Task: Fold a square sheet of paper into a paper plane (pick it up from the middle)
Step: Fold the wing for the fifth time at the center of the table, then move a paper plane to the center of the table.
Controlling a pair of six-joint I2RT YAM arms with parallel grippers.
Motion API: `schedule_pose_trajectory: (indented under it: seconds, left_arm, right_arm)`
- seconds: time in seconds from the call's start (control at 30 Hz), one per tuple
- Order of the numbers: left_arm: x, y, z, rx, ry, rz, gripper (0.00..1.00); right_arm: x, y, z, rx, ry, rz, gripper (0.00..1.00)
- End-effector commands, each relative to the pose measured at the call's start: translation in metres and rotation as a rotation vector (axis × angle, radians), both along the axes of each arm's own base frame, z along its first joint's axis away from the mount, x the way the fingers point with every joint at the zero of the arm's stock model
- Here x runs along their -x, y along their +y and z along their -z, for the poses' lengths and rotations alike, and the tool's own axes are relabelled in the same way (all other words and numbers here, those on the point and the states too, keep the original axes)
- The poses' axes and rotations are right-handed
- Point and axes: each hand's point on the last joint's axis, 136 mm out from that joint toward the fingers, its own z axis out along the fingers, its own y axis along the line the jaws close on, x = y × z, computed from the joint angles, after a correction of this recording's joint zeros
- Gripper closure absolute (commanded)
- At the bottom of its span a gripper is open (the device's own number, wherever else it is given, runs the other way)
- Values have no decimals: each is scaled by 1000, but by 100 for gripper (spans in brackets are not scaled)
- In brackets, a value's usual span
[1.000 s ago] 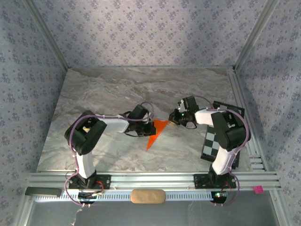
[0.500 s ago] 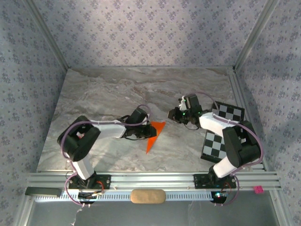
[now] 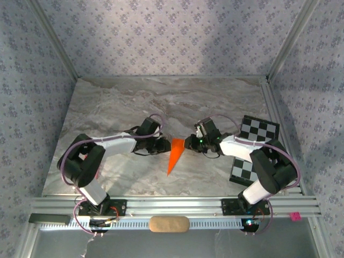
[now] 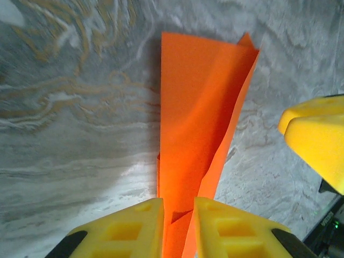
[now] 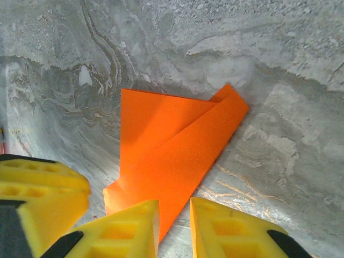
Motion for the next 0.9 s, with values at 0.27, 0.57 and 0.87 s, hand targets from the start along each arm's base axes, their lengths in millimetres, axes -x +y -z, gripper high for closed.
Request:
schedule_pose_trajectory:
  seconds: [0.27, 0.57, 0.87]
  left_arm:
    - [25, 7, 21, -27, 98, 53, 81]
    - [38, 3, 23, 26, 122, 104, 81]
    - [40, -5, 17, 59, 111, 141, 78]
  right_arm:
    - [2, 2, 11, 13, 19, 21, 77]
    - [4, 10, 13, -16, 31, 7, 77]
    - [12, 14, 22, -24, 59, -1, 78]
